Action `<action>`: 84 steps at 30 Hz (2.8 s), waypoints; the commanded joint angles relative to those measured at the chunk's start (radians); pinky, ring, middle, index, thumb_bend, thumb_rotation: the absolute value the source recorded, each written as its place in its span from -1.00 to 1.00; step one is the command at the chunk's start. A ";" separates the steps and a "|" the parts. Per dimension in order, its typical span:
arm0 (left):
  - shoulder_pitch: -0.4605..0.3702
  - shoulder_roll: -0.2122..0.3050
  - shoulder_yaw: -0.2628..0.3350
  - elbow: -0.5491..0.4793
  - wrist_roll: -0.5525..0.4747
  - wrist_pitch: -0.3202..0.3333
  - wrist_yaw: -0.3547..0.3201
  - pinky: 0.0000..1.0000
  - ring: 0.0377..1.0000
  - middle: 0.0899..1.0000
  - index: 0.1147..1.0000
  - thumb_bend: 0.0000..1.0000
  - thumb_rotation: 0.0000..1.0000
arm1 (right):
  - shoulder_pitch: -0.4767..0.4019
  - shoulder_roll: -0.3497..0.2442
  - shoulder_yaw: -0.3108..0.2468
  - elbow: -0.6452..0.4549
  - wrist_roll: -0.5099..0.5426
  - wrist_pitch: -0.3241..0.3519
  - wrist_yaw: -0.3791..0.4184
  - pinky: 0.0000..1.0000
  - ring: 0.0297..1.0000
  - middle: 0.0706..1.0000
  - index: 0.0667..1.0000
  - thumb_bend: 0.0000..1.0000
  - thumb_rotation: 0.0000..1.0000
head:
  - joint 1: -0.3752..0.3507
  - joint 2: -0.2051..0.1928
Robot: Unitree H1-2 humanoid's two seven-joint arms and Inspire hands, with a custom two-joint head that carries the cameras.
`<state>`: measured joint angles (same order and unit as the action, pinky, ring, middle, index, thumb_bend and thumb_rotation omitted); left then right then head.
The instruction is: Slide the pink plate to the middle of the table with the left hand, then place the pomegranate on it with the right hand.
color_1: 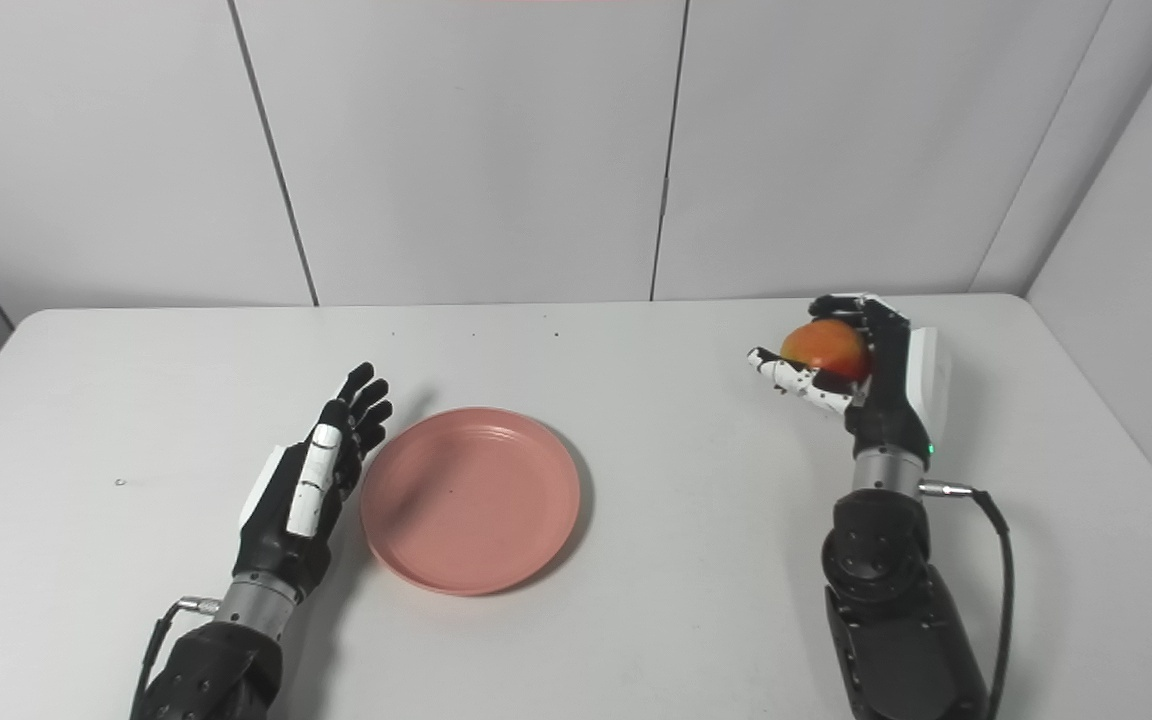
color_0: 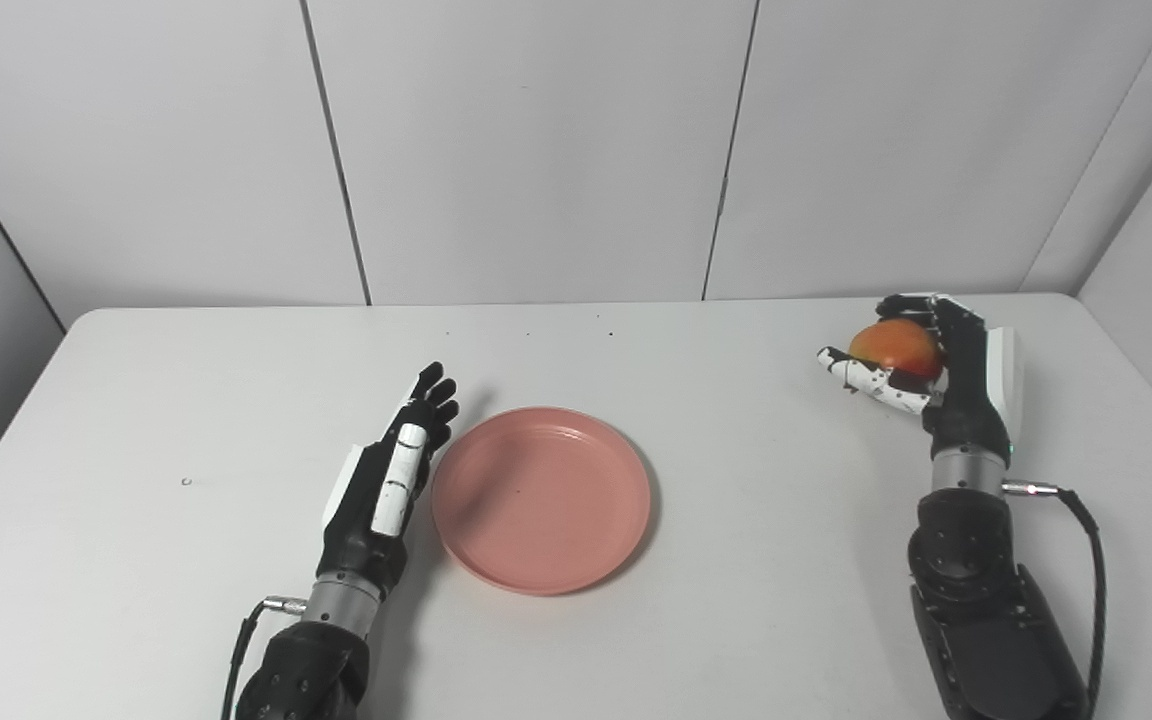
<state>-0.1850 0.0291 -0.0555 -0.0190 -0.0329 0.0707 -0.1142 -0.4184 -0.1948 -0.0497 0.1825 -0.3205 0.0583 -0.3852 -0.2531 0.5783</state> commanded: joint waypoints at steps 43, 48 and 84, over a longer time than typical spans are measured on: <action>-0.011 -0.026 -0.038 -0.090 0.100 0.101 0.060 0.92 0.89 0.89 0.89 0.11 1.00 | 0.064 0.186 0.259 -0.255 -0.043 -0.081 0.251 -0.25 -0.22 -0.08 -0.01 0.02 -1.00 | 0.158 0.008; -0.012 -0.024 -0.052 -0.079 0.130 0.097 0.069 0.92 0.89 0.89 0.89 0.12 1.00 | 0.064 0.199 0.300 -0.236 -0.073 -0.083 0.265 -0.34 -0.25 -0.08 0.00 0.02 -1.00 | 0.190 0.001; -0.043 -0.053 -0.072 -0.036 0.169 0.091 0.079 0.94 0.96 0.95 0.93 0.15 1.00 | 0.032 0.219 0.393 0.003 -0.203 -0.223 0.234 -0.55 -0.24 -0.05 -0.09 0.03 -1.00 | 0.300 0.016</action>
<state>-0.1906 -0.0179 -0.1275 -0.0455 0.1346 0.2071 -0.0410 -0.3404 0.0131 0.3423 0.2010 -0.5061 -0.0967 -0.1104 0.0460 0.5937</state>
